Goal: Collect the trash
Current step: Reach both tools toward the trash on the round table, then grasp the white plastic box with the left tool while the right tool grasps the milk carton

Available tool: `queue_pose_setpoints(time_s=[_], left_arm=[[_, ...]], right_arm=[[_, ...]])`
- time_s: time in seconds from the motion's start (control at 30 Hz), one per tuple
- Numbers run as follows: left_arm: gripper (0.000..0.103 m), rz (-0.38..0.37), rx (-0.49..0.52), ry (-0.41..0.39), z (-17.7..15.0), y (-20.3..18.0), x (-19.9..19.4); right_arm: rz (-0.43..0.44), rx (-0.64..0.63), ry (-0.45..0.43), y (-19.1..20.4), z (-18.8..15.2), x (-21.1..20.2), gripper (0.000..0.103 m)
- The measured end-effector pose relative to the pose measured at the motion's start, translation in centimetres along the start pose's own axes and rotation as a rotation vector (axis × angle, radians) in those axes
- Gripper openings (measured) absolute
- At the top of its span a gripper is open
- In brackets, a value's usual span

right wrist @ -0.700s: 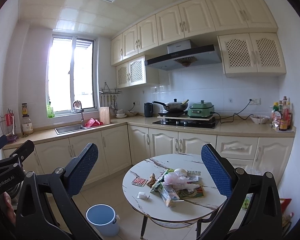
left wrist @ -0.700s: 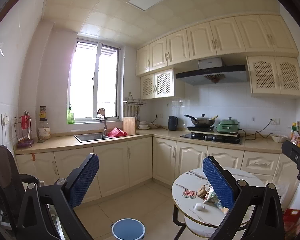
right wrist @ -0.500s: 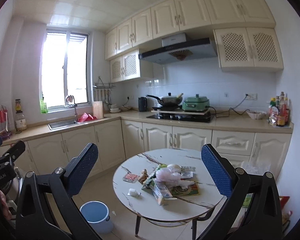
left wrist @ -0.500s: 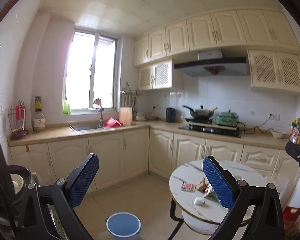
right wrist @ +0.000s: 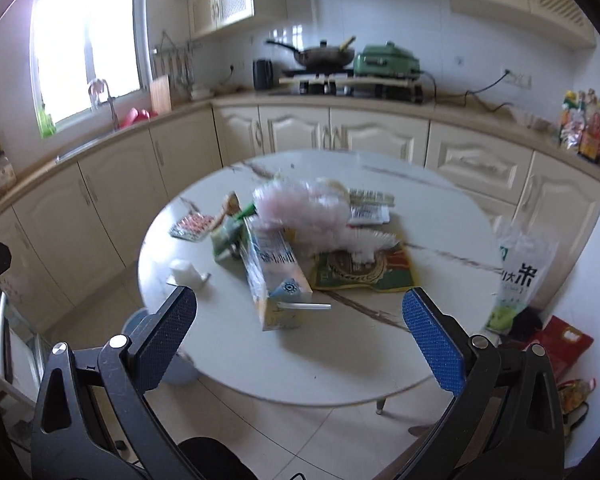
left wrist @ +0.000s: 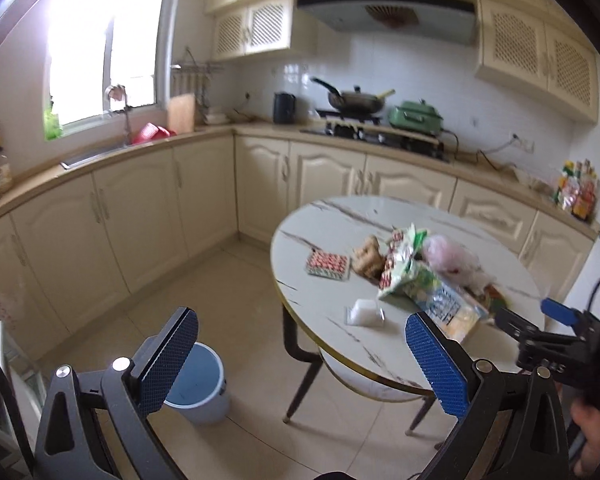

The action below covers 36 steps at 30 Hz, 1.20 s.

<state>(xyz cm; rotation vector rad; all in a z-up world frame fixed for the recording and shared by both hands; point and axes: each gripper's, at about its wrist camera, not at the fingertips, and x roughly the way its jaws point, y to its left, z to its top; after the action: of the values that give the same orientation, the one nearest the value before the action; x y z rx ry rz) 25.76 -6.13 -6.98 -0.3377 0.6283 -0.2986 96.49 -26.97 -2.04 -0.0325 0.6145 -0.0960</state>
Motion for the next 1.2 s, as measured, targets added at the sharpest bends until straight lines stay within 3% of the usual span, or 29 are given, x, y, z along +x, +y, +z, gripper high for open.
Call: queue_pose_setpoints(time_s=[0.07,0.2,0.27,0.33,0.37,0.4,0.5,0.53,0.57,0.73,0.83,0.97,1.1,1.2], left_arm=[[0.102,-0.002,0.033,0.056,1.3,0.6,0.8],[0.102,-0.011,0.118,0.053,2.5,-1.1,3.5],[0.102,0.016,0.171,0.088,1.1,0.5,6.8],[0.102,0.014,0.197,0.111,1.2,0.4,8.4],[0.102,0.033,0.22,0.146,1.7,1.3,11.9],[0.102,0.034,0.231,0.158,2.0,1.3,12.9],[0.102,0.037,0.265,0.186,2.6,1.0,16.9],[0.102,0.037,0.271,0.19,2.6,0.8,18.6],[0.102,0.033,0.269,0.202,3.0,0.8,19.0],[0.099,0.059,0.262,0.182,3.8,1.6,24.1],[0.08,0.044,0.249,0.165,4.5,1.1,24.8],[0.069,0.041,0.263,0.159,5.2,-0.8,27.3],[0.038,0.017,0.273,0.16,5.1,-0.9,27.6],[0.034,-0.004,0.267,0.16,4.8,-0.6,27.6]], right_arm=[[-0.001,-0.013,0.03,-0.4,0.0,2.5,0.103],[0.036,-0.04,0.082,-0.5,0.3,6.7,0.103],[0.069,-0.046,0.09,-0.7,0.5,7.7,0.103],[0.107,-0.057,0.093,-0.7,0.8,8.5,0.103],[0.13,-0.062,0.099,-0.7,1.0,8.9,0.1],[0.15,-0.067,0.109,-0.8,1.1,9.4,0.097],[0.227,-0.076,0.142,-1.0,1.1,10.5,0.063],[0.25,-0.079,0.15,-1.1,1.0,10.6,0.046],[0.266,-0.084,0.154,-1.1,0.7,10.5,0.038],[0.258,-0.072,0.122,-2.6,-0.1,9.5,0.037],[0.24,-0.059,0.115,-3.3,-0.3,9.0,0.037],[0.231,-0.047,0.113,-3.8,-0.5,8.7,0.036],[0.22,-0.038,0.108,-3.9,-0.4,8.4,0.036],[0.213,-0.037,0.104,-3.7,-0.5,8.1,0.036]])
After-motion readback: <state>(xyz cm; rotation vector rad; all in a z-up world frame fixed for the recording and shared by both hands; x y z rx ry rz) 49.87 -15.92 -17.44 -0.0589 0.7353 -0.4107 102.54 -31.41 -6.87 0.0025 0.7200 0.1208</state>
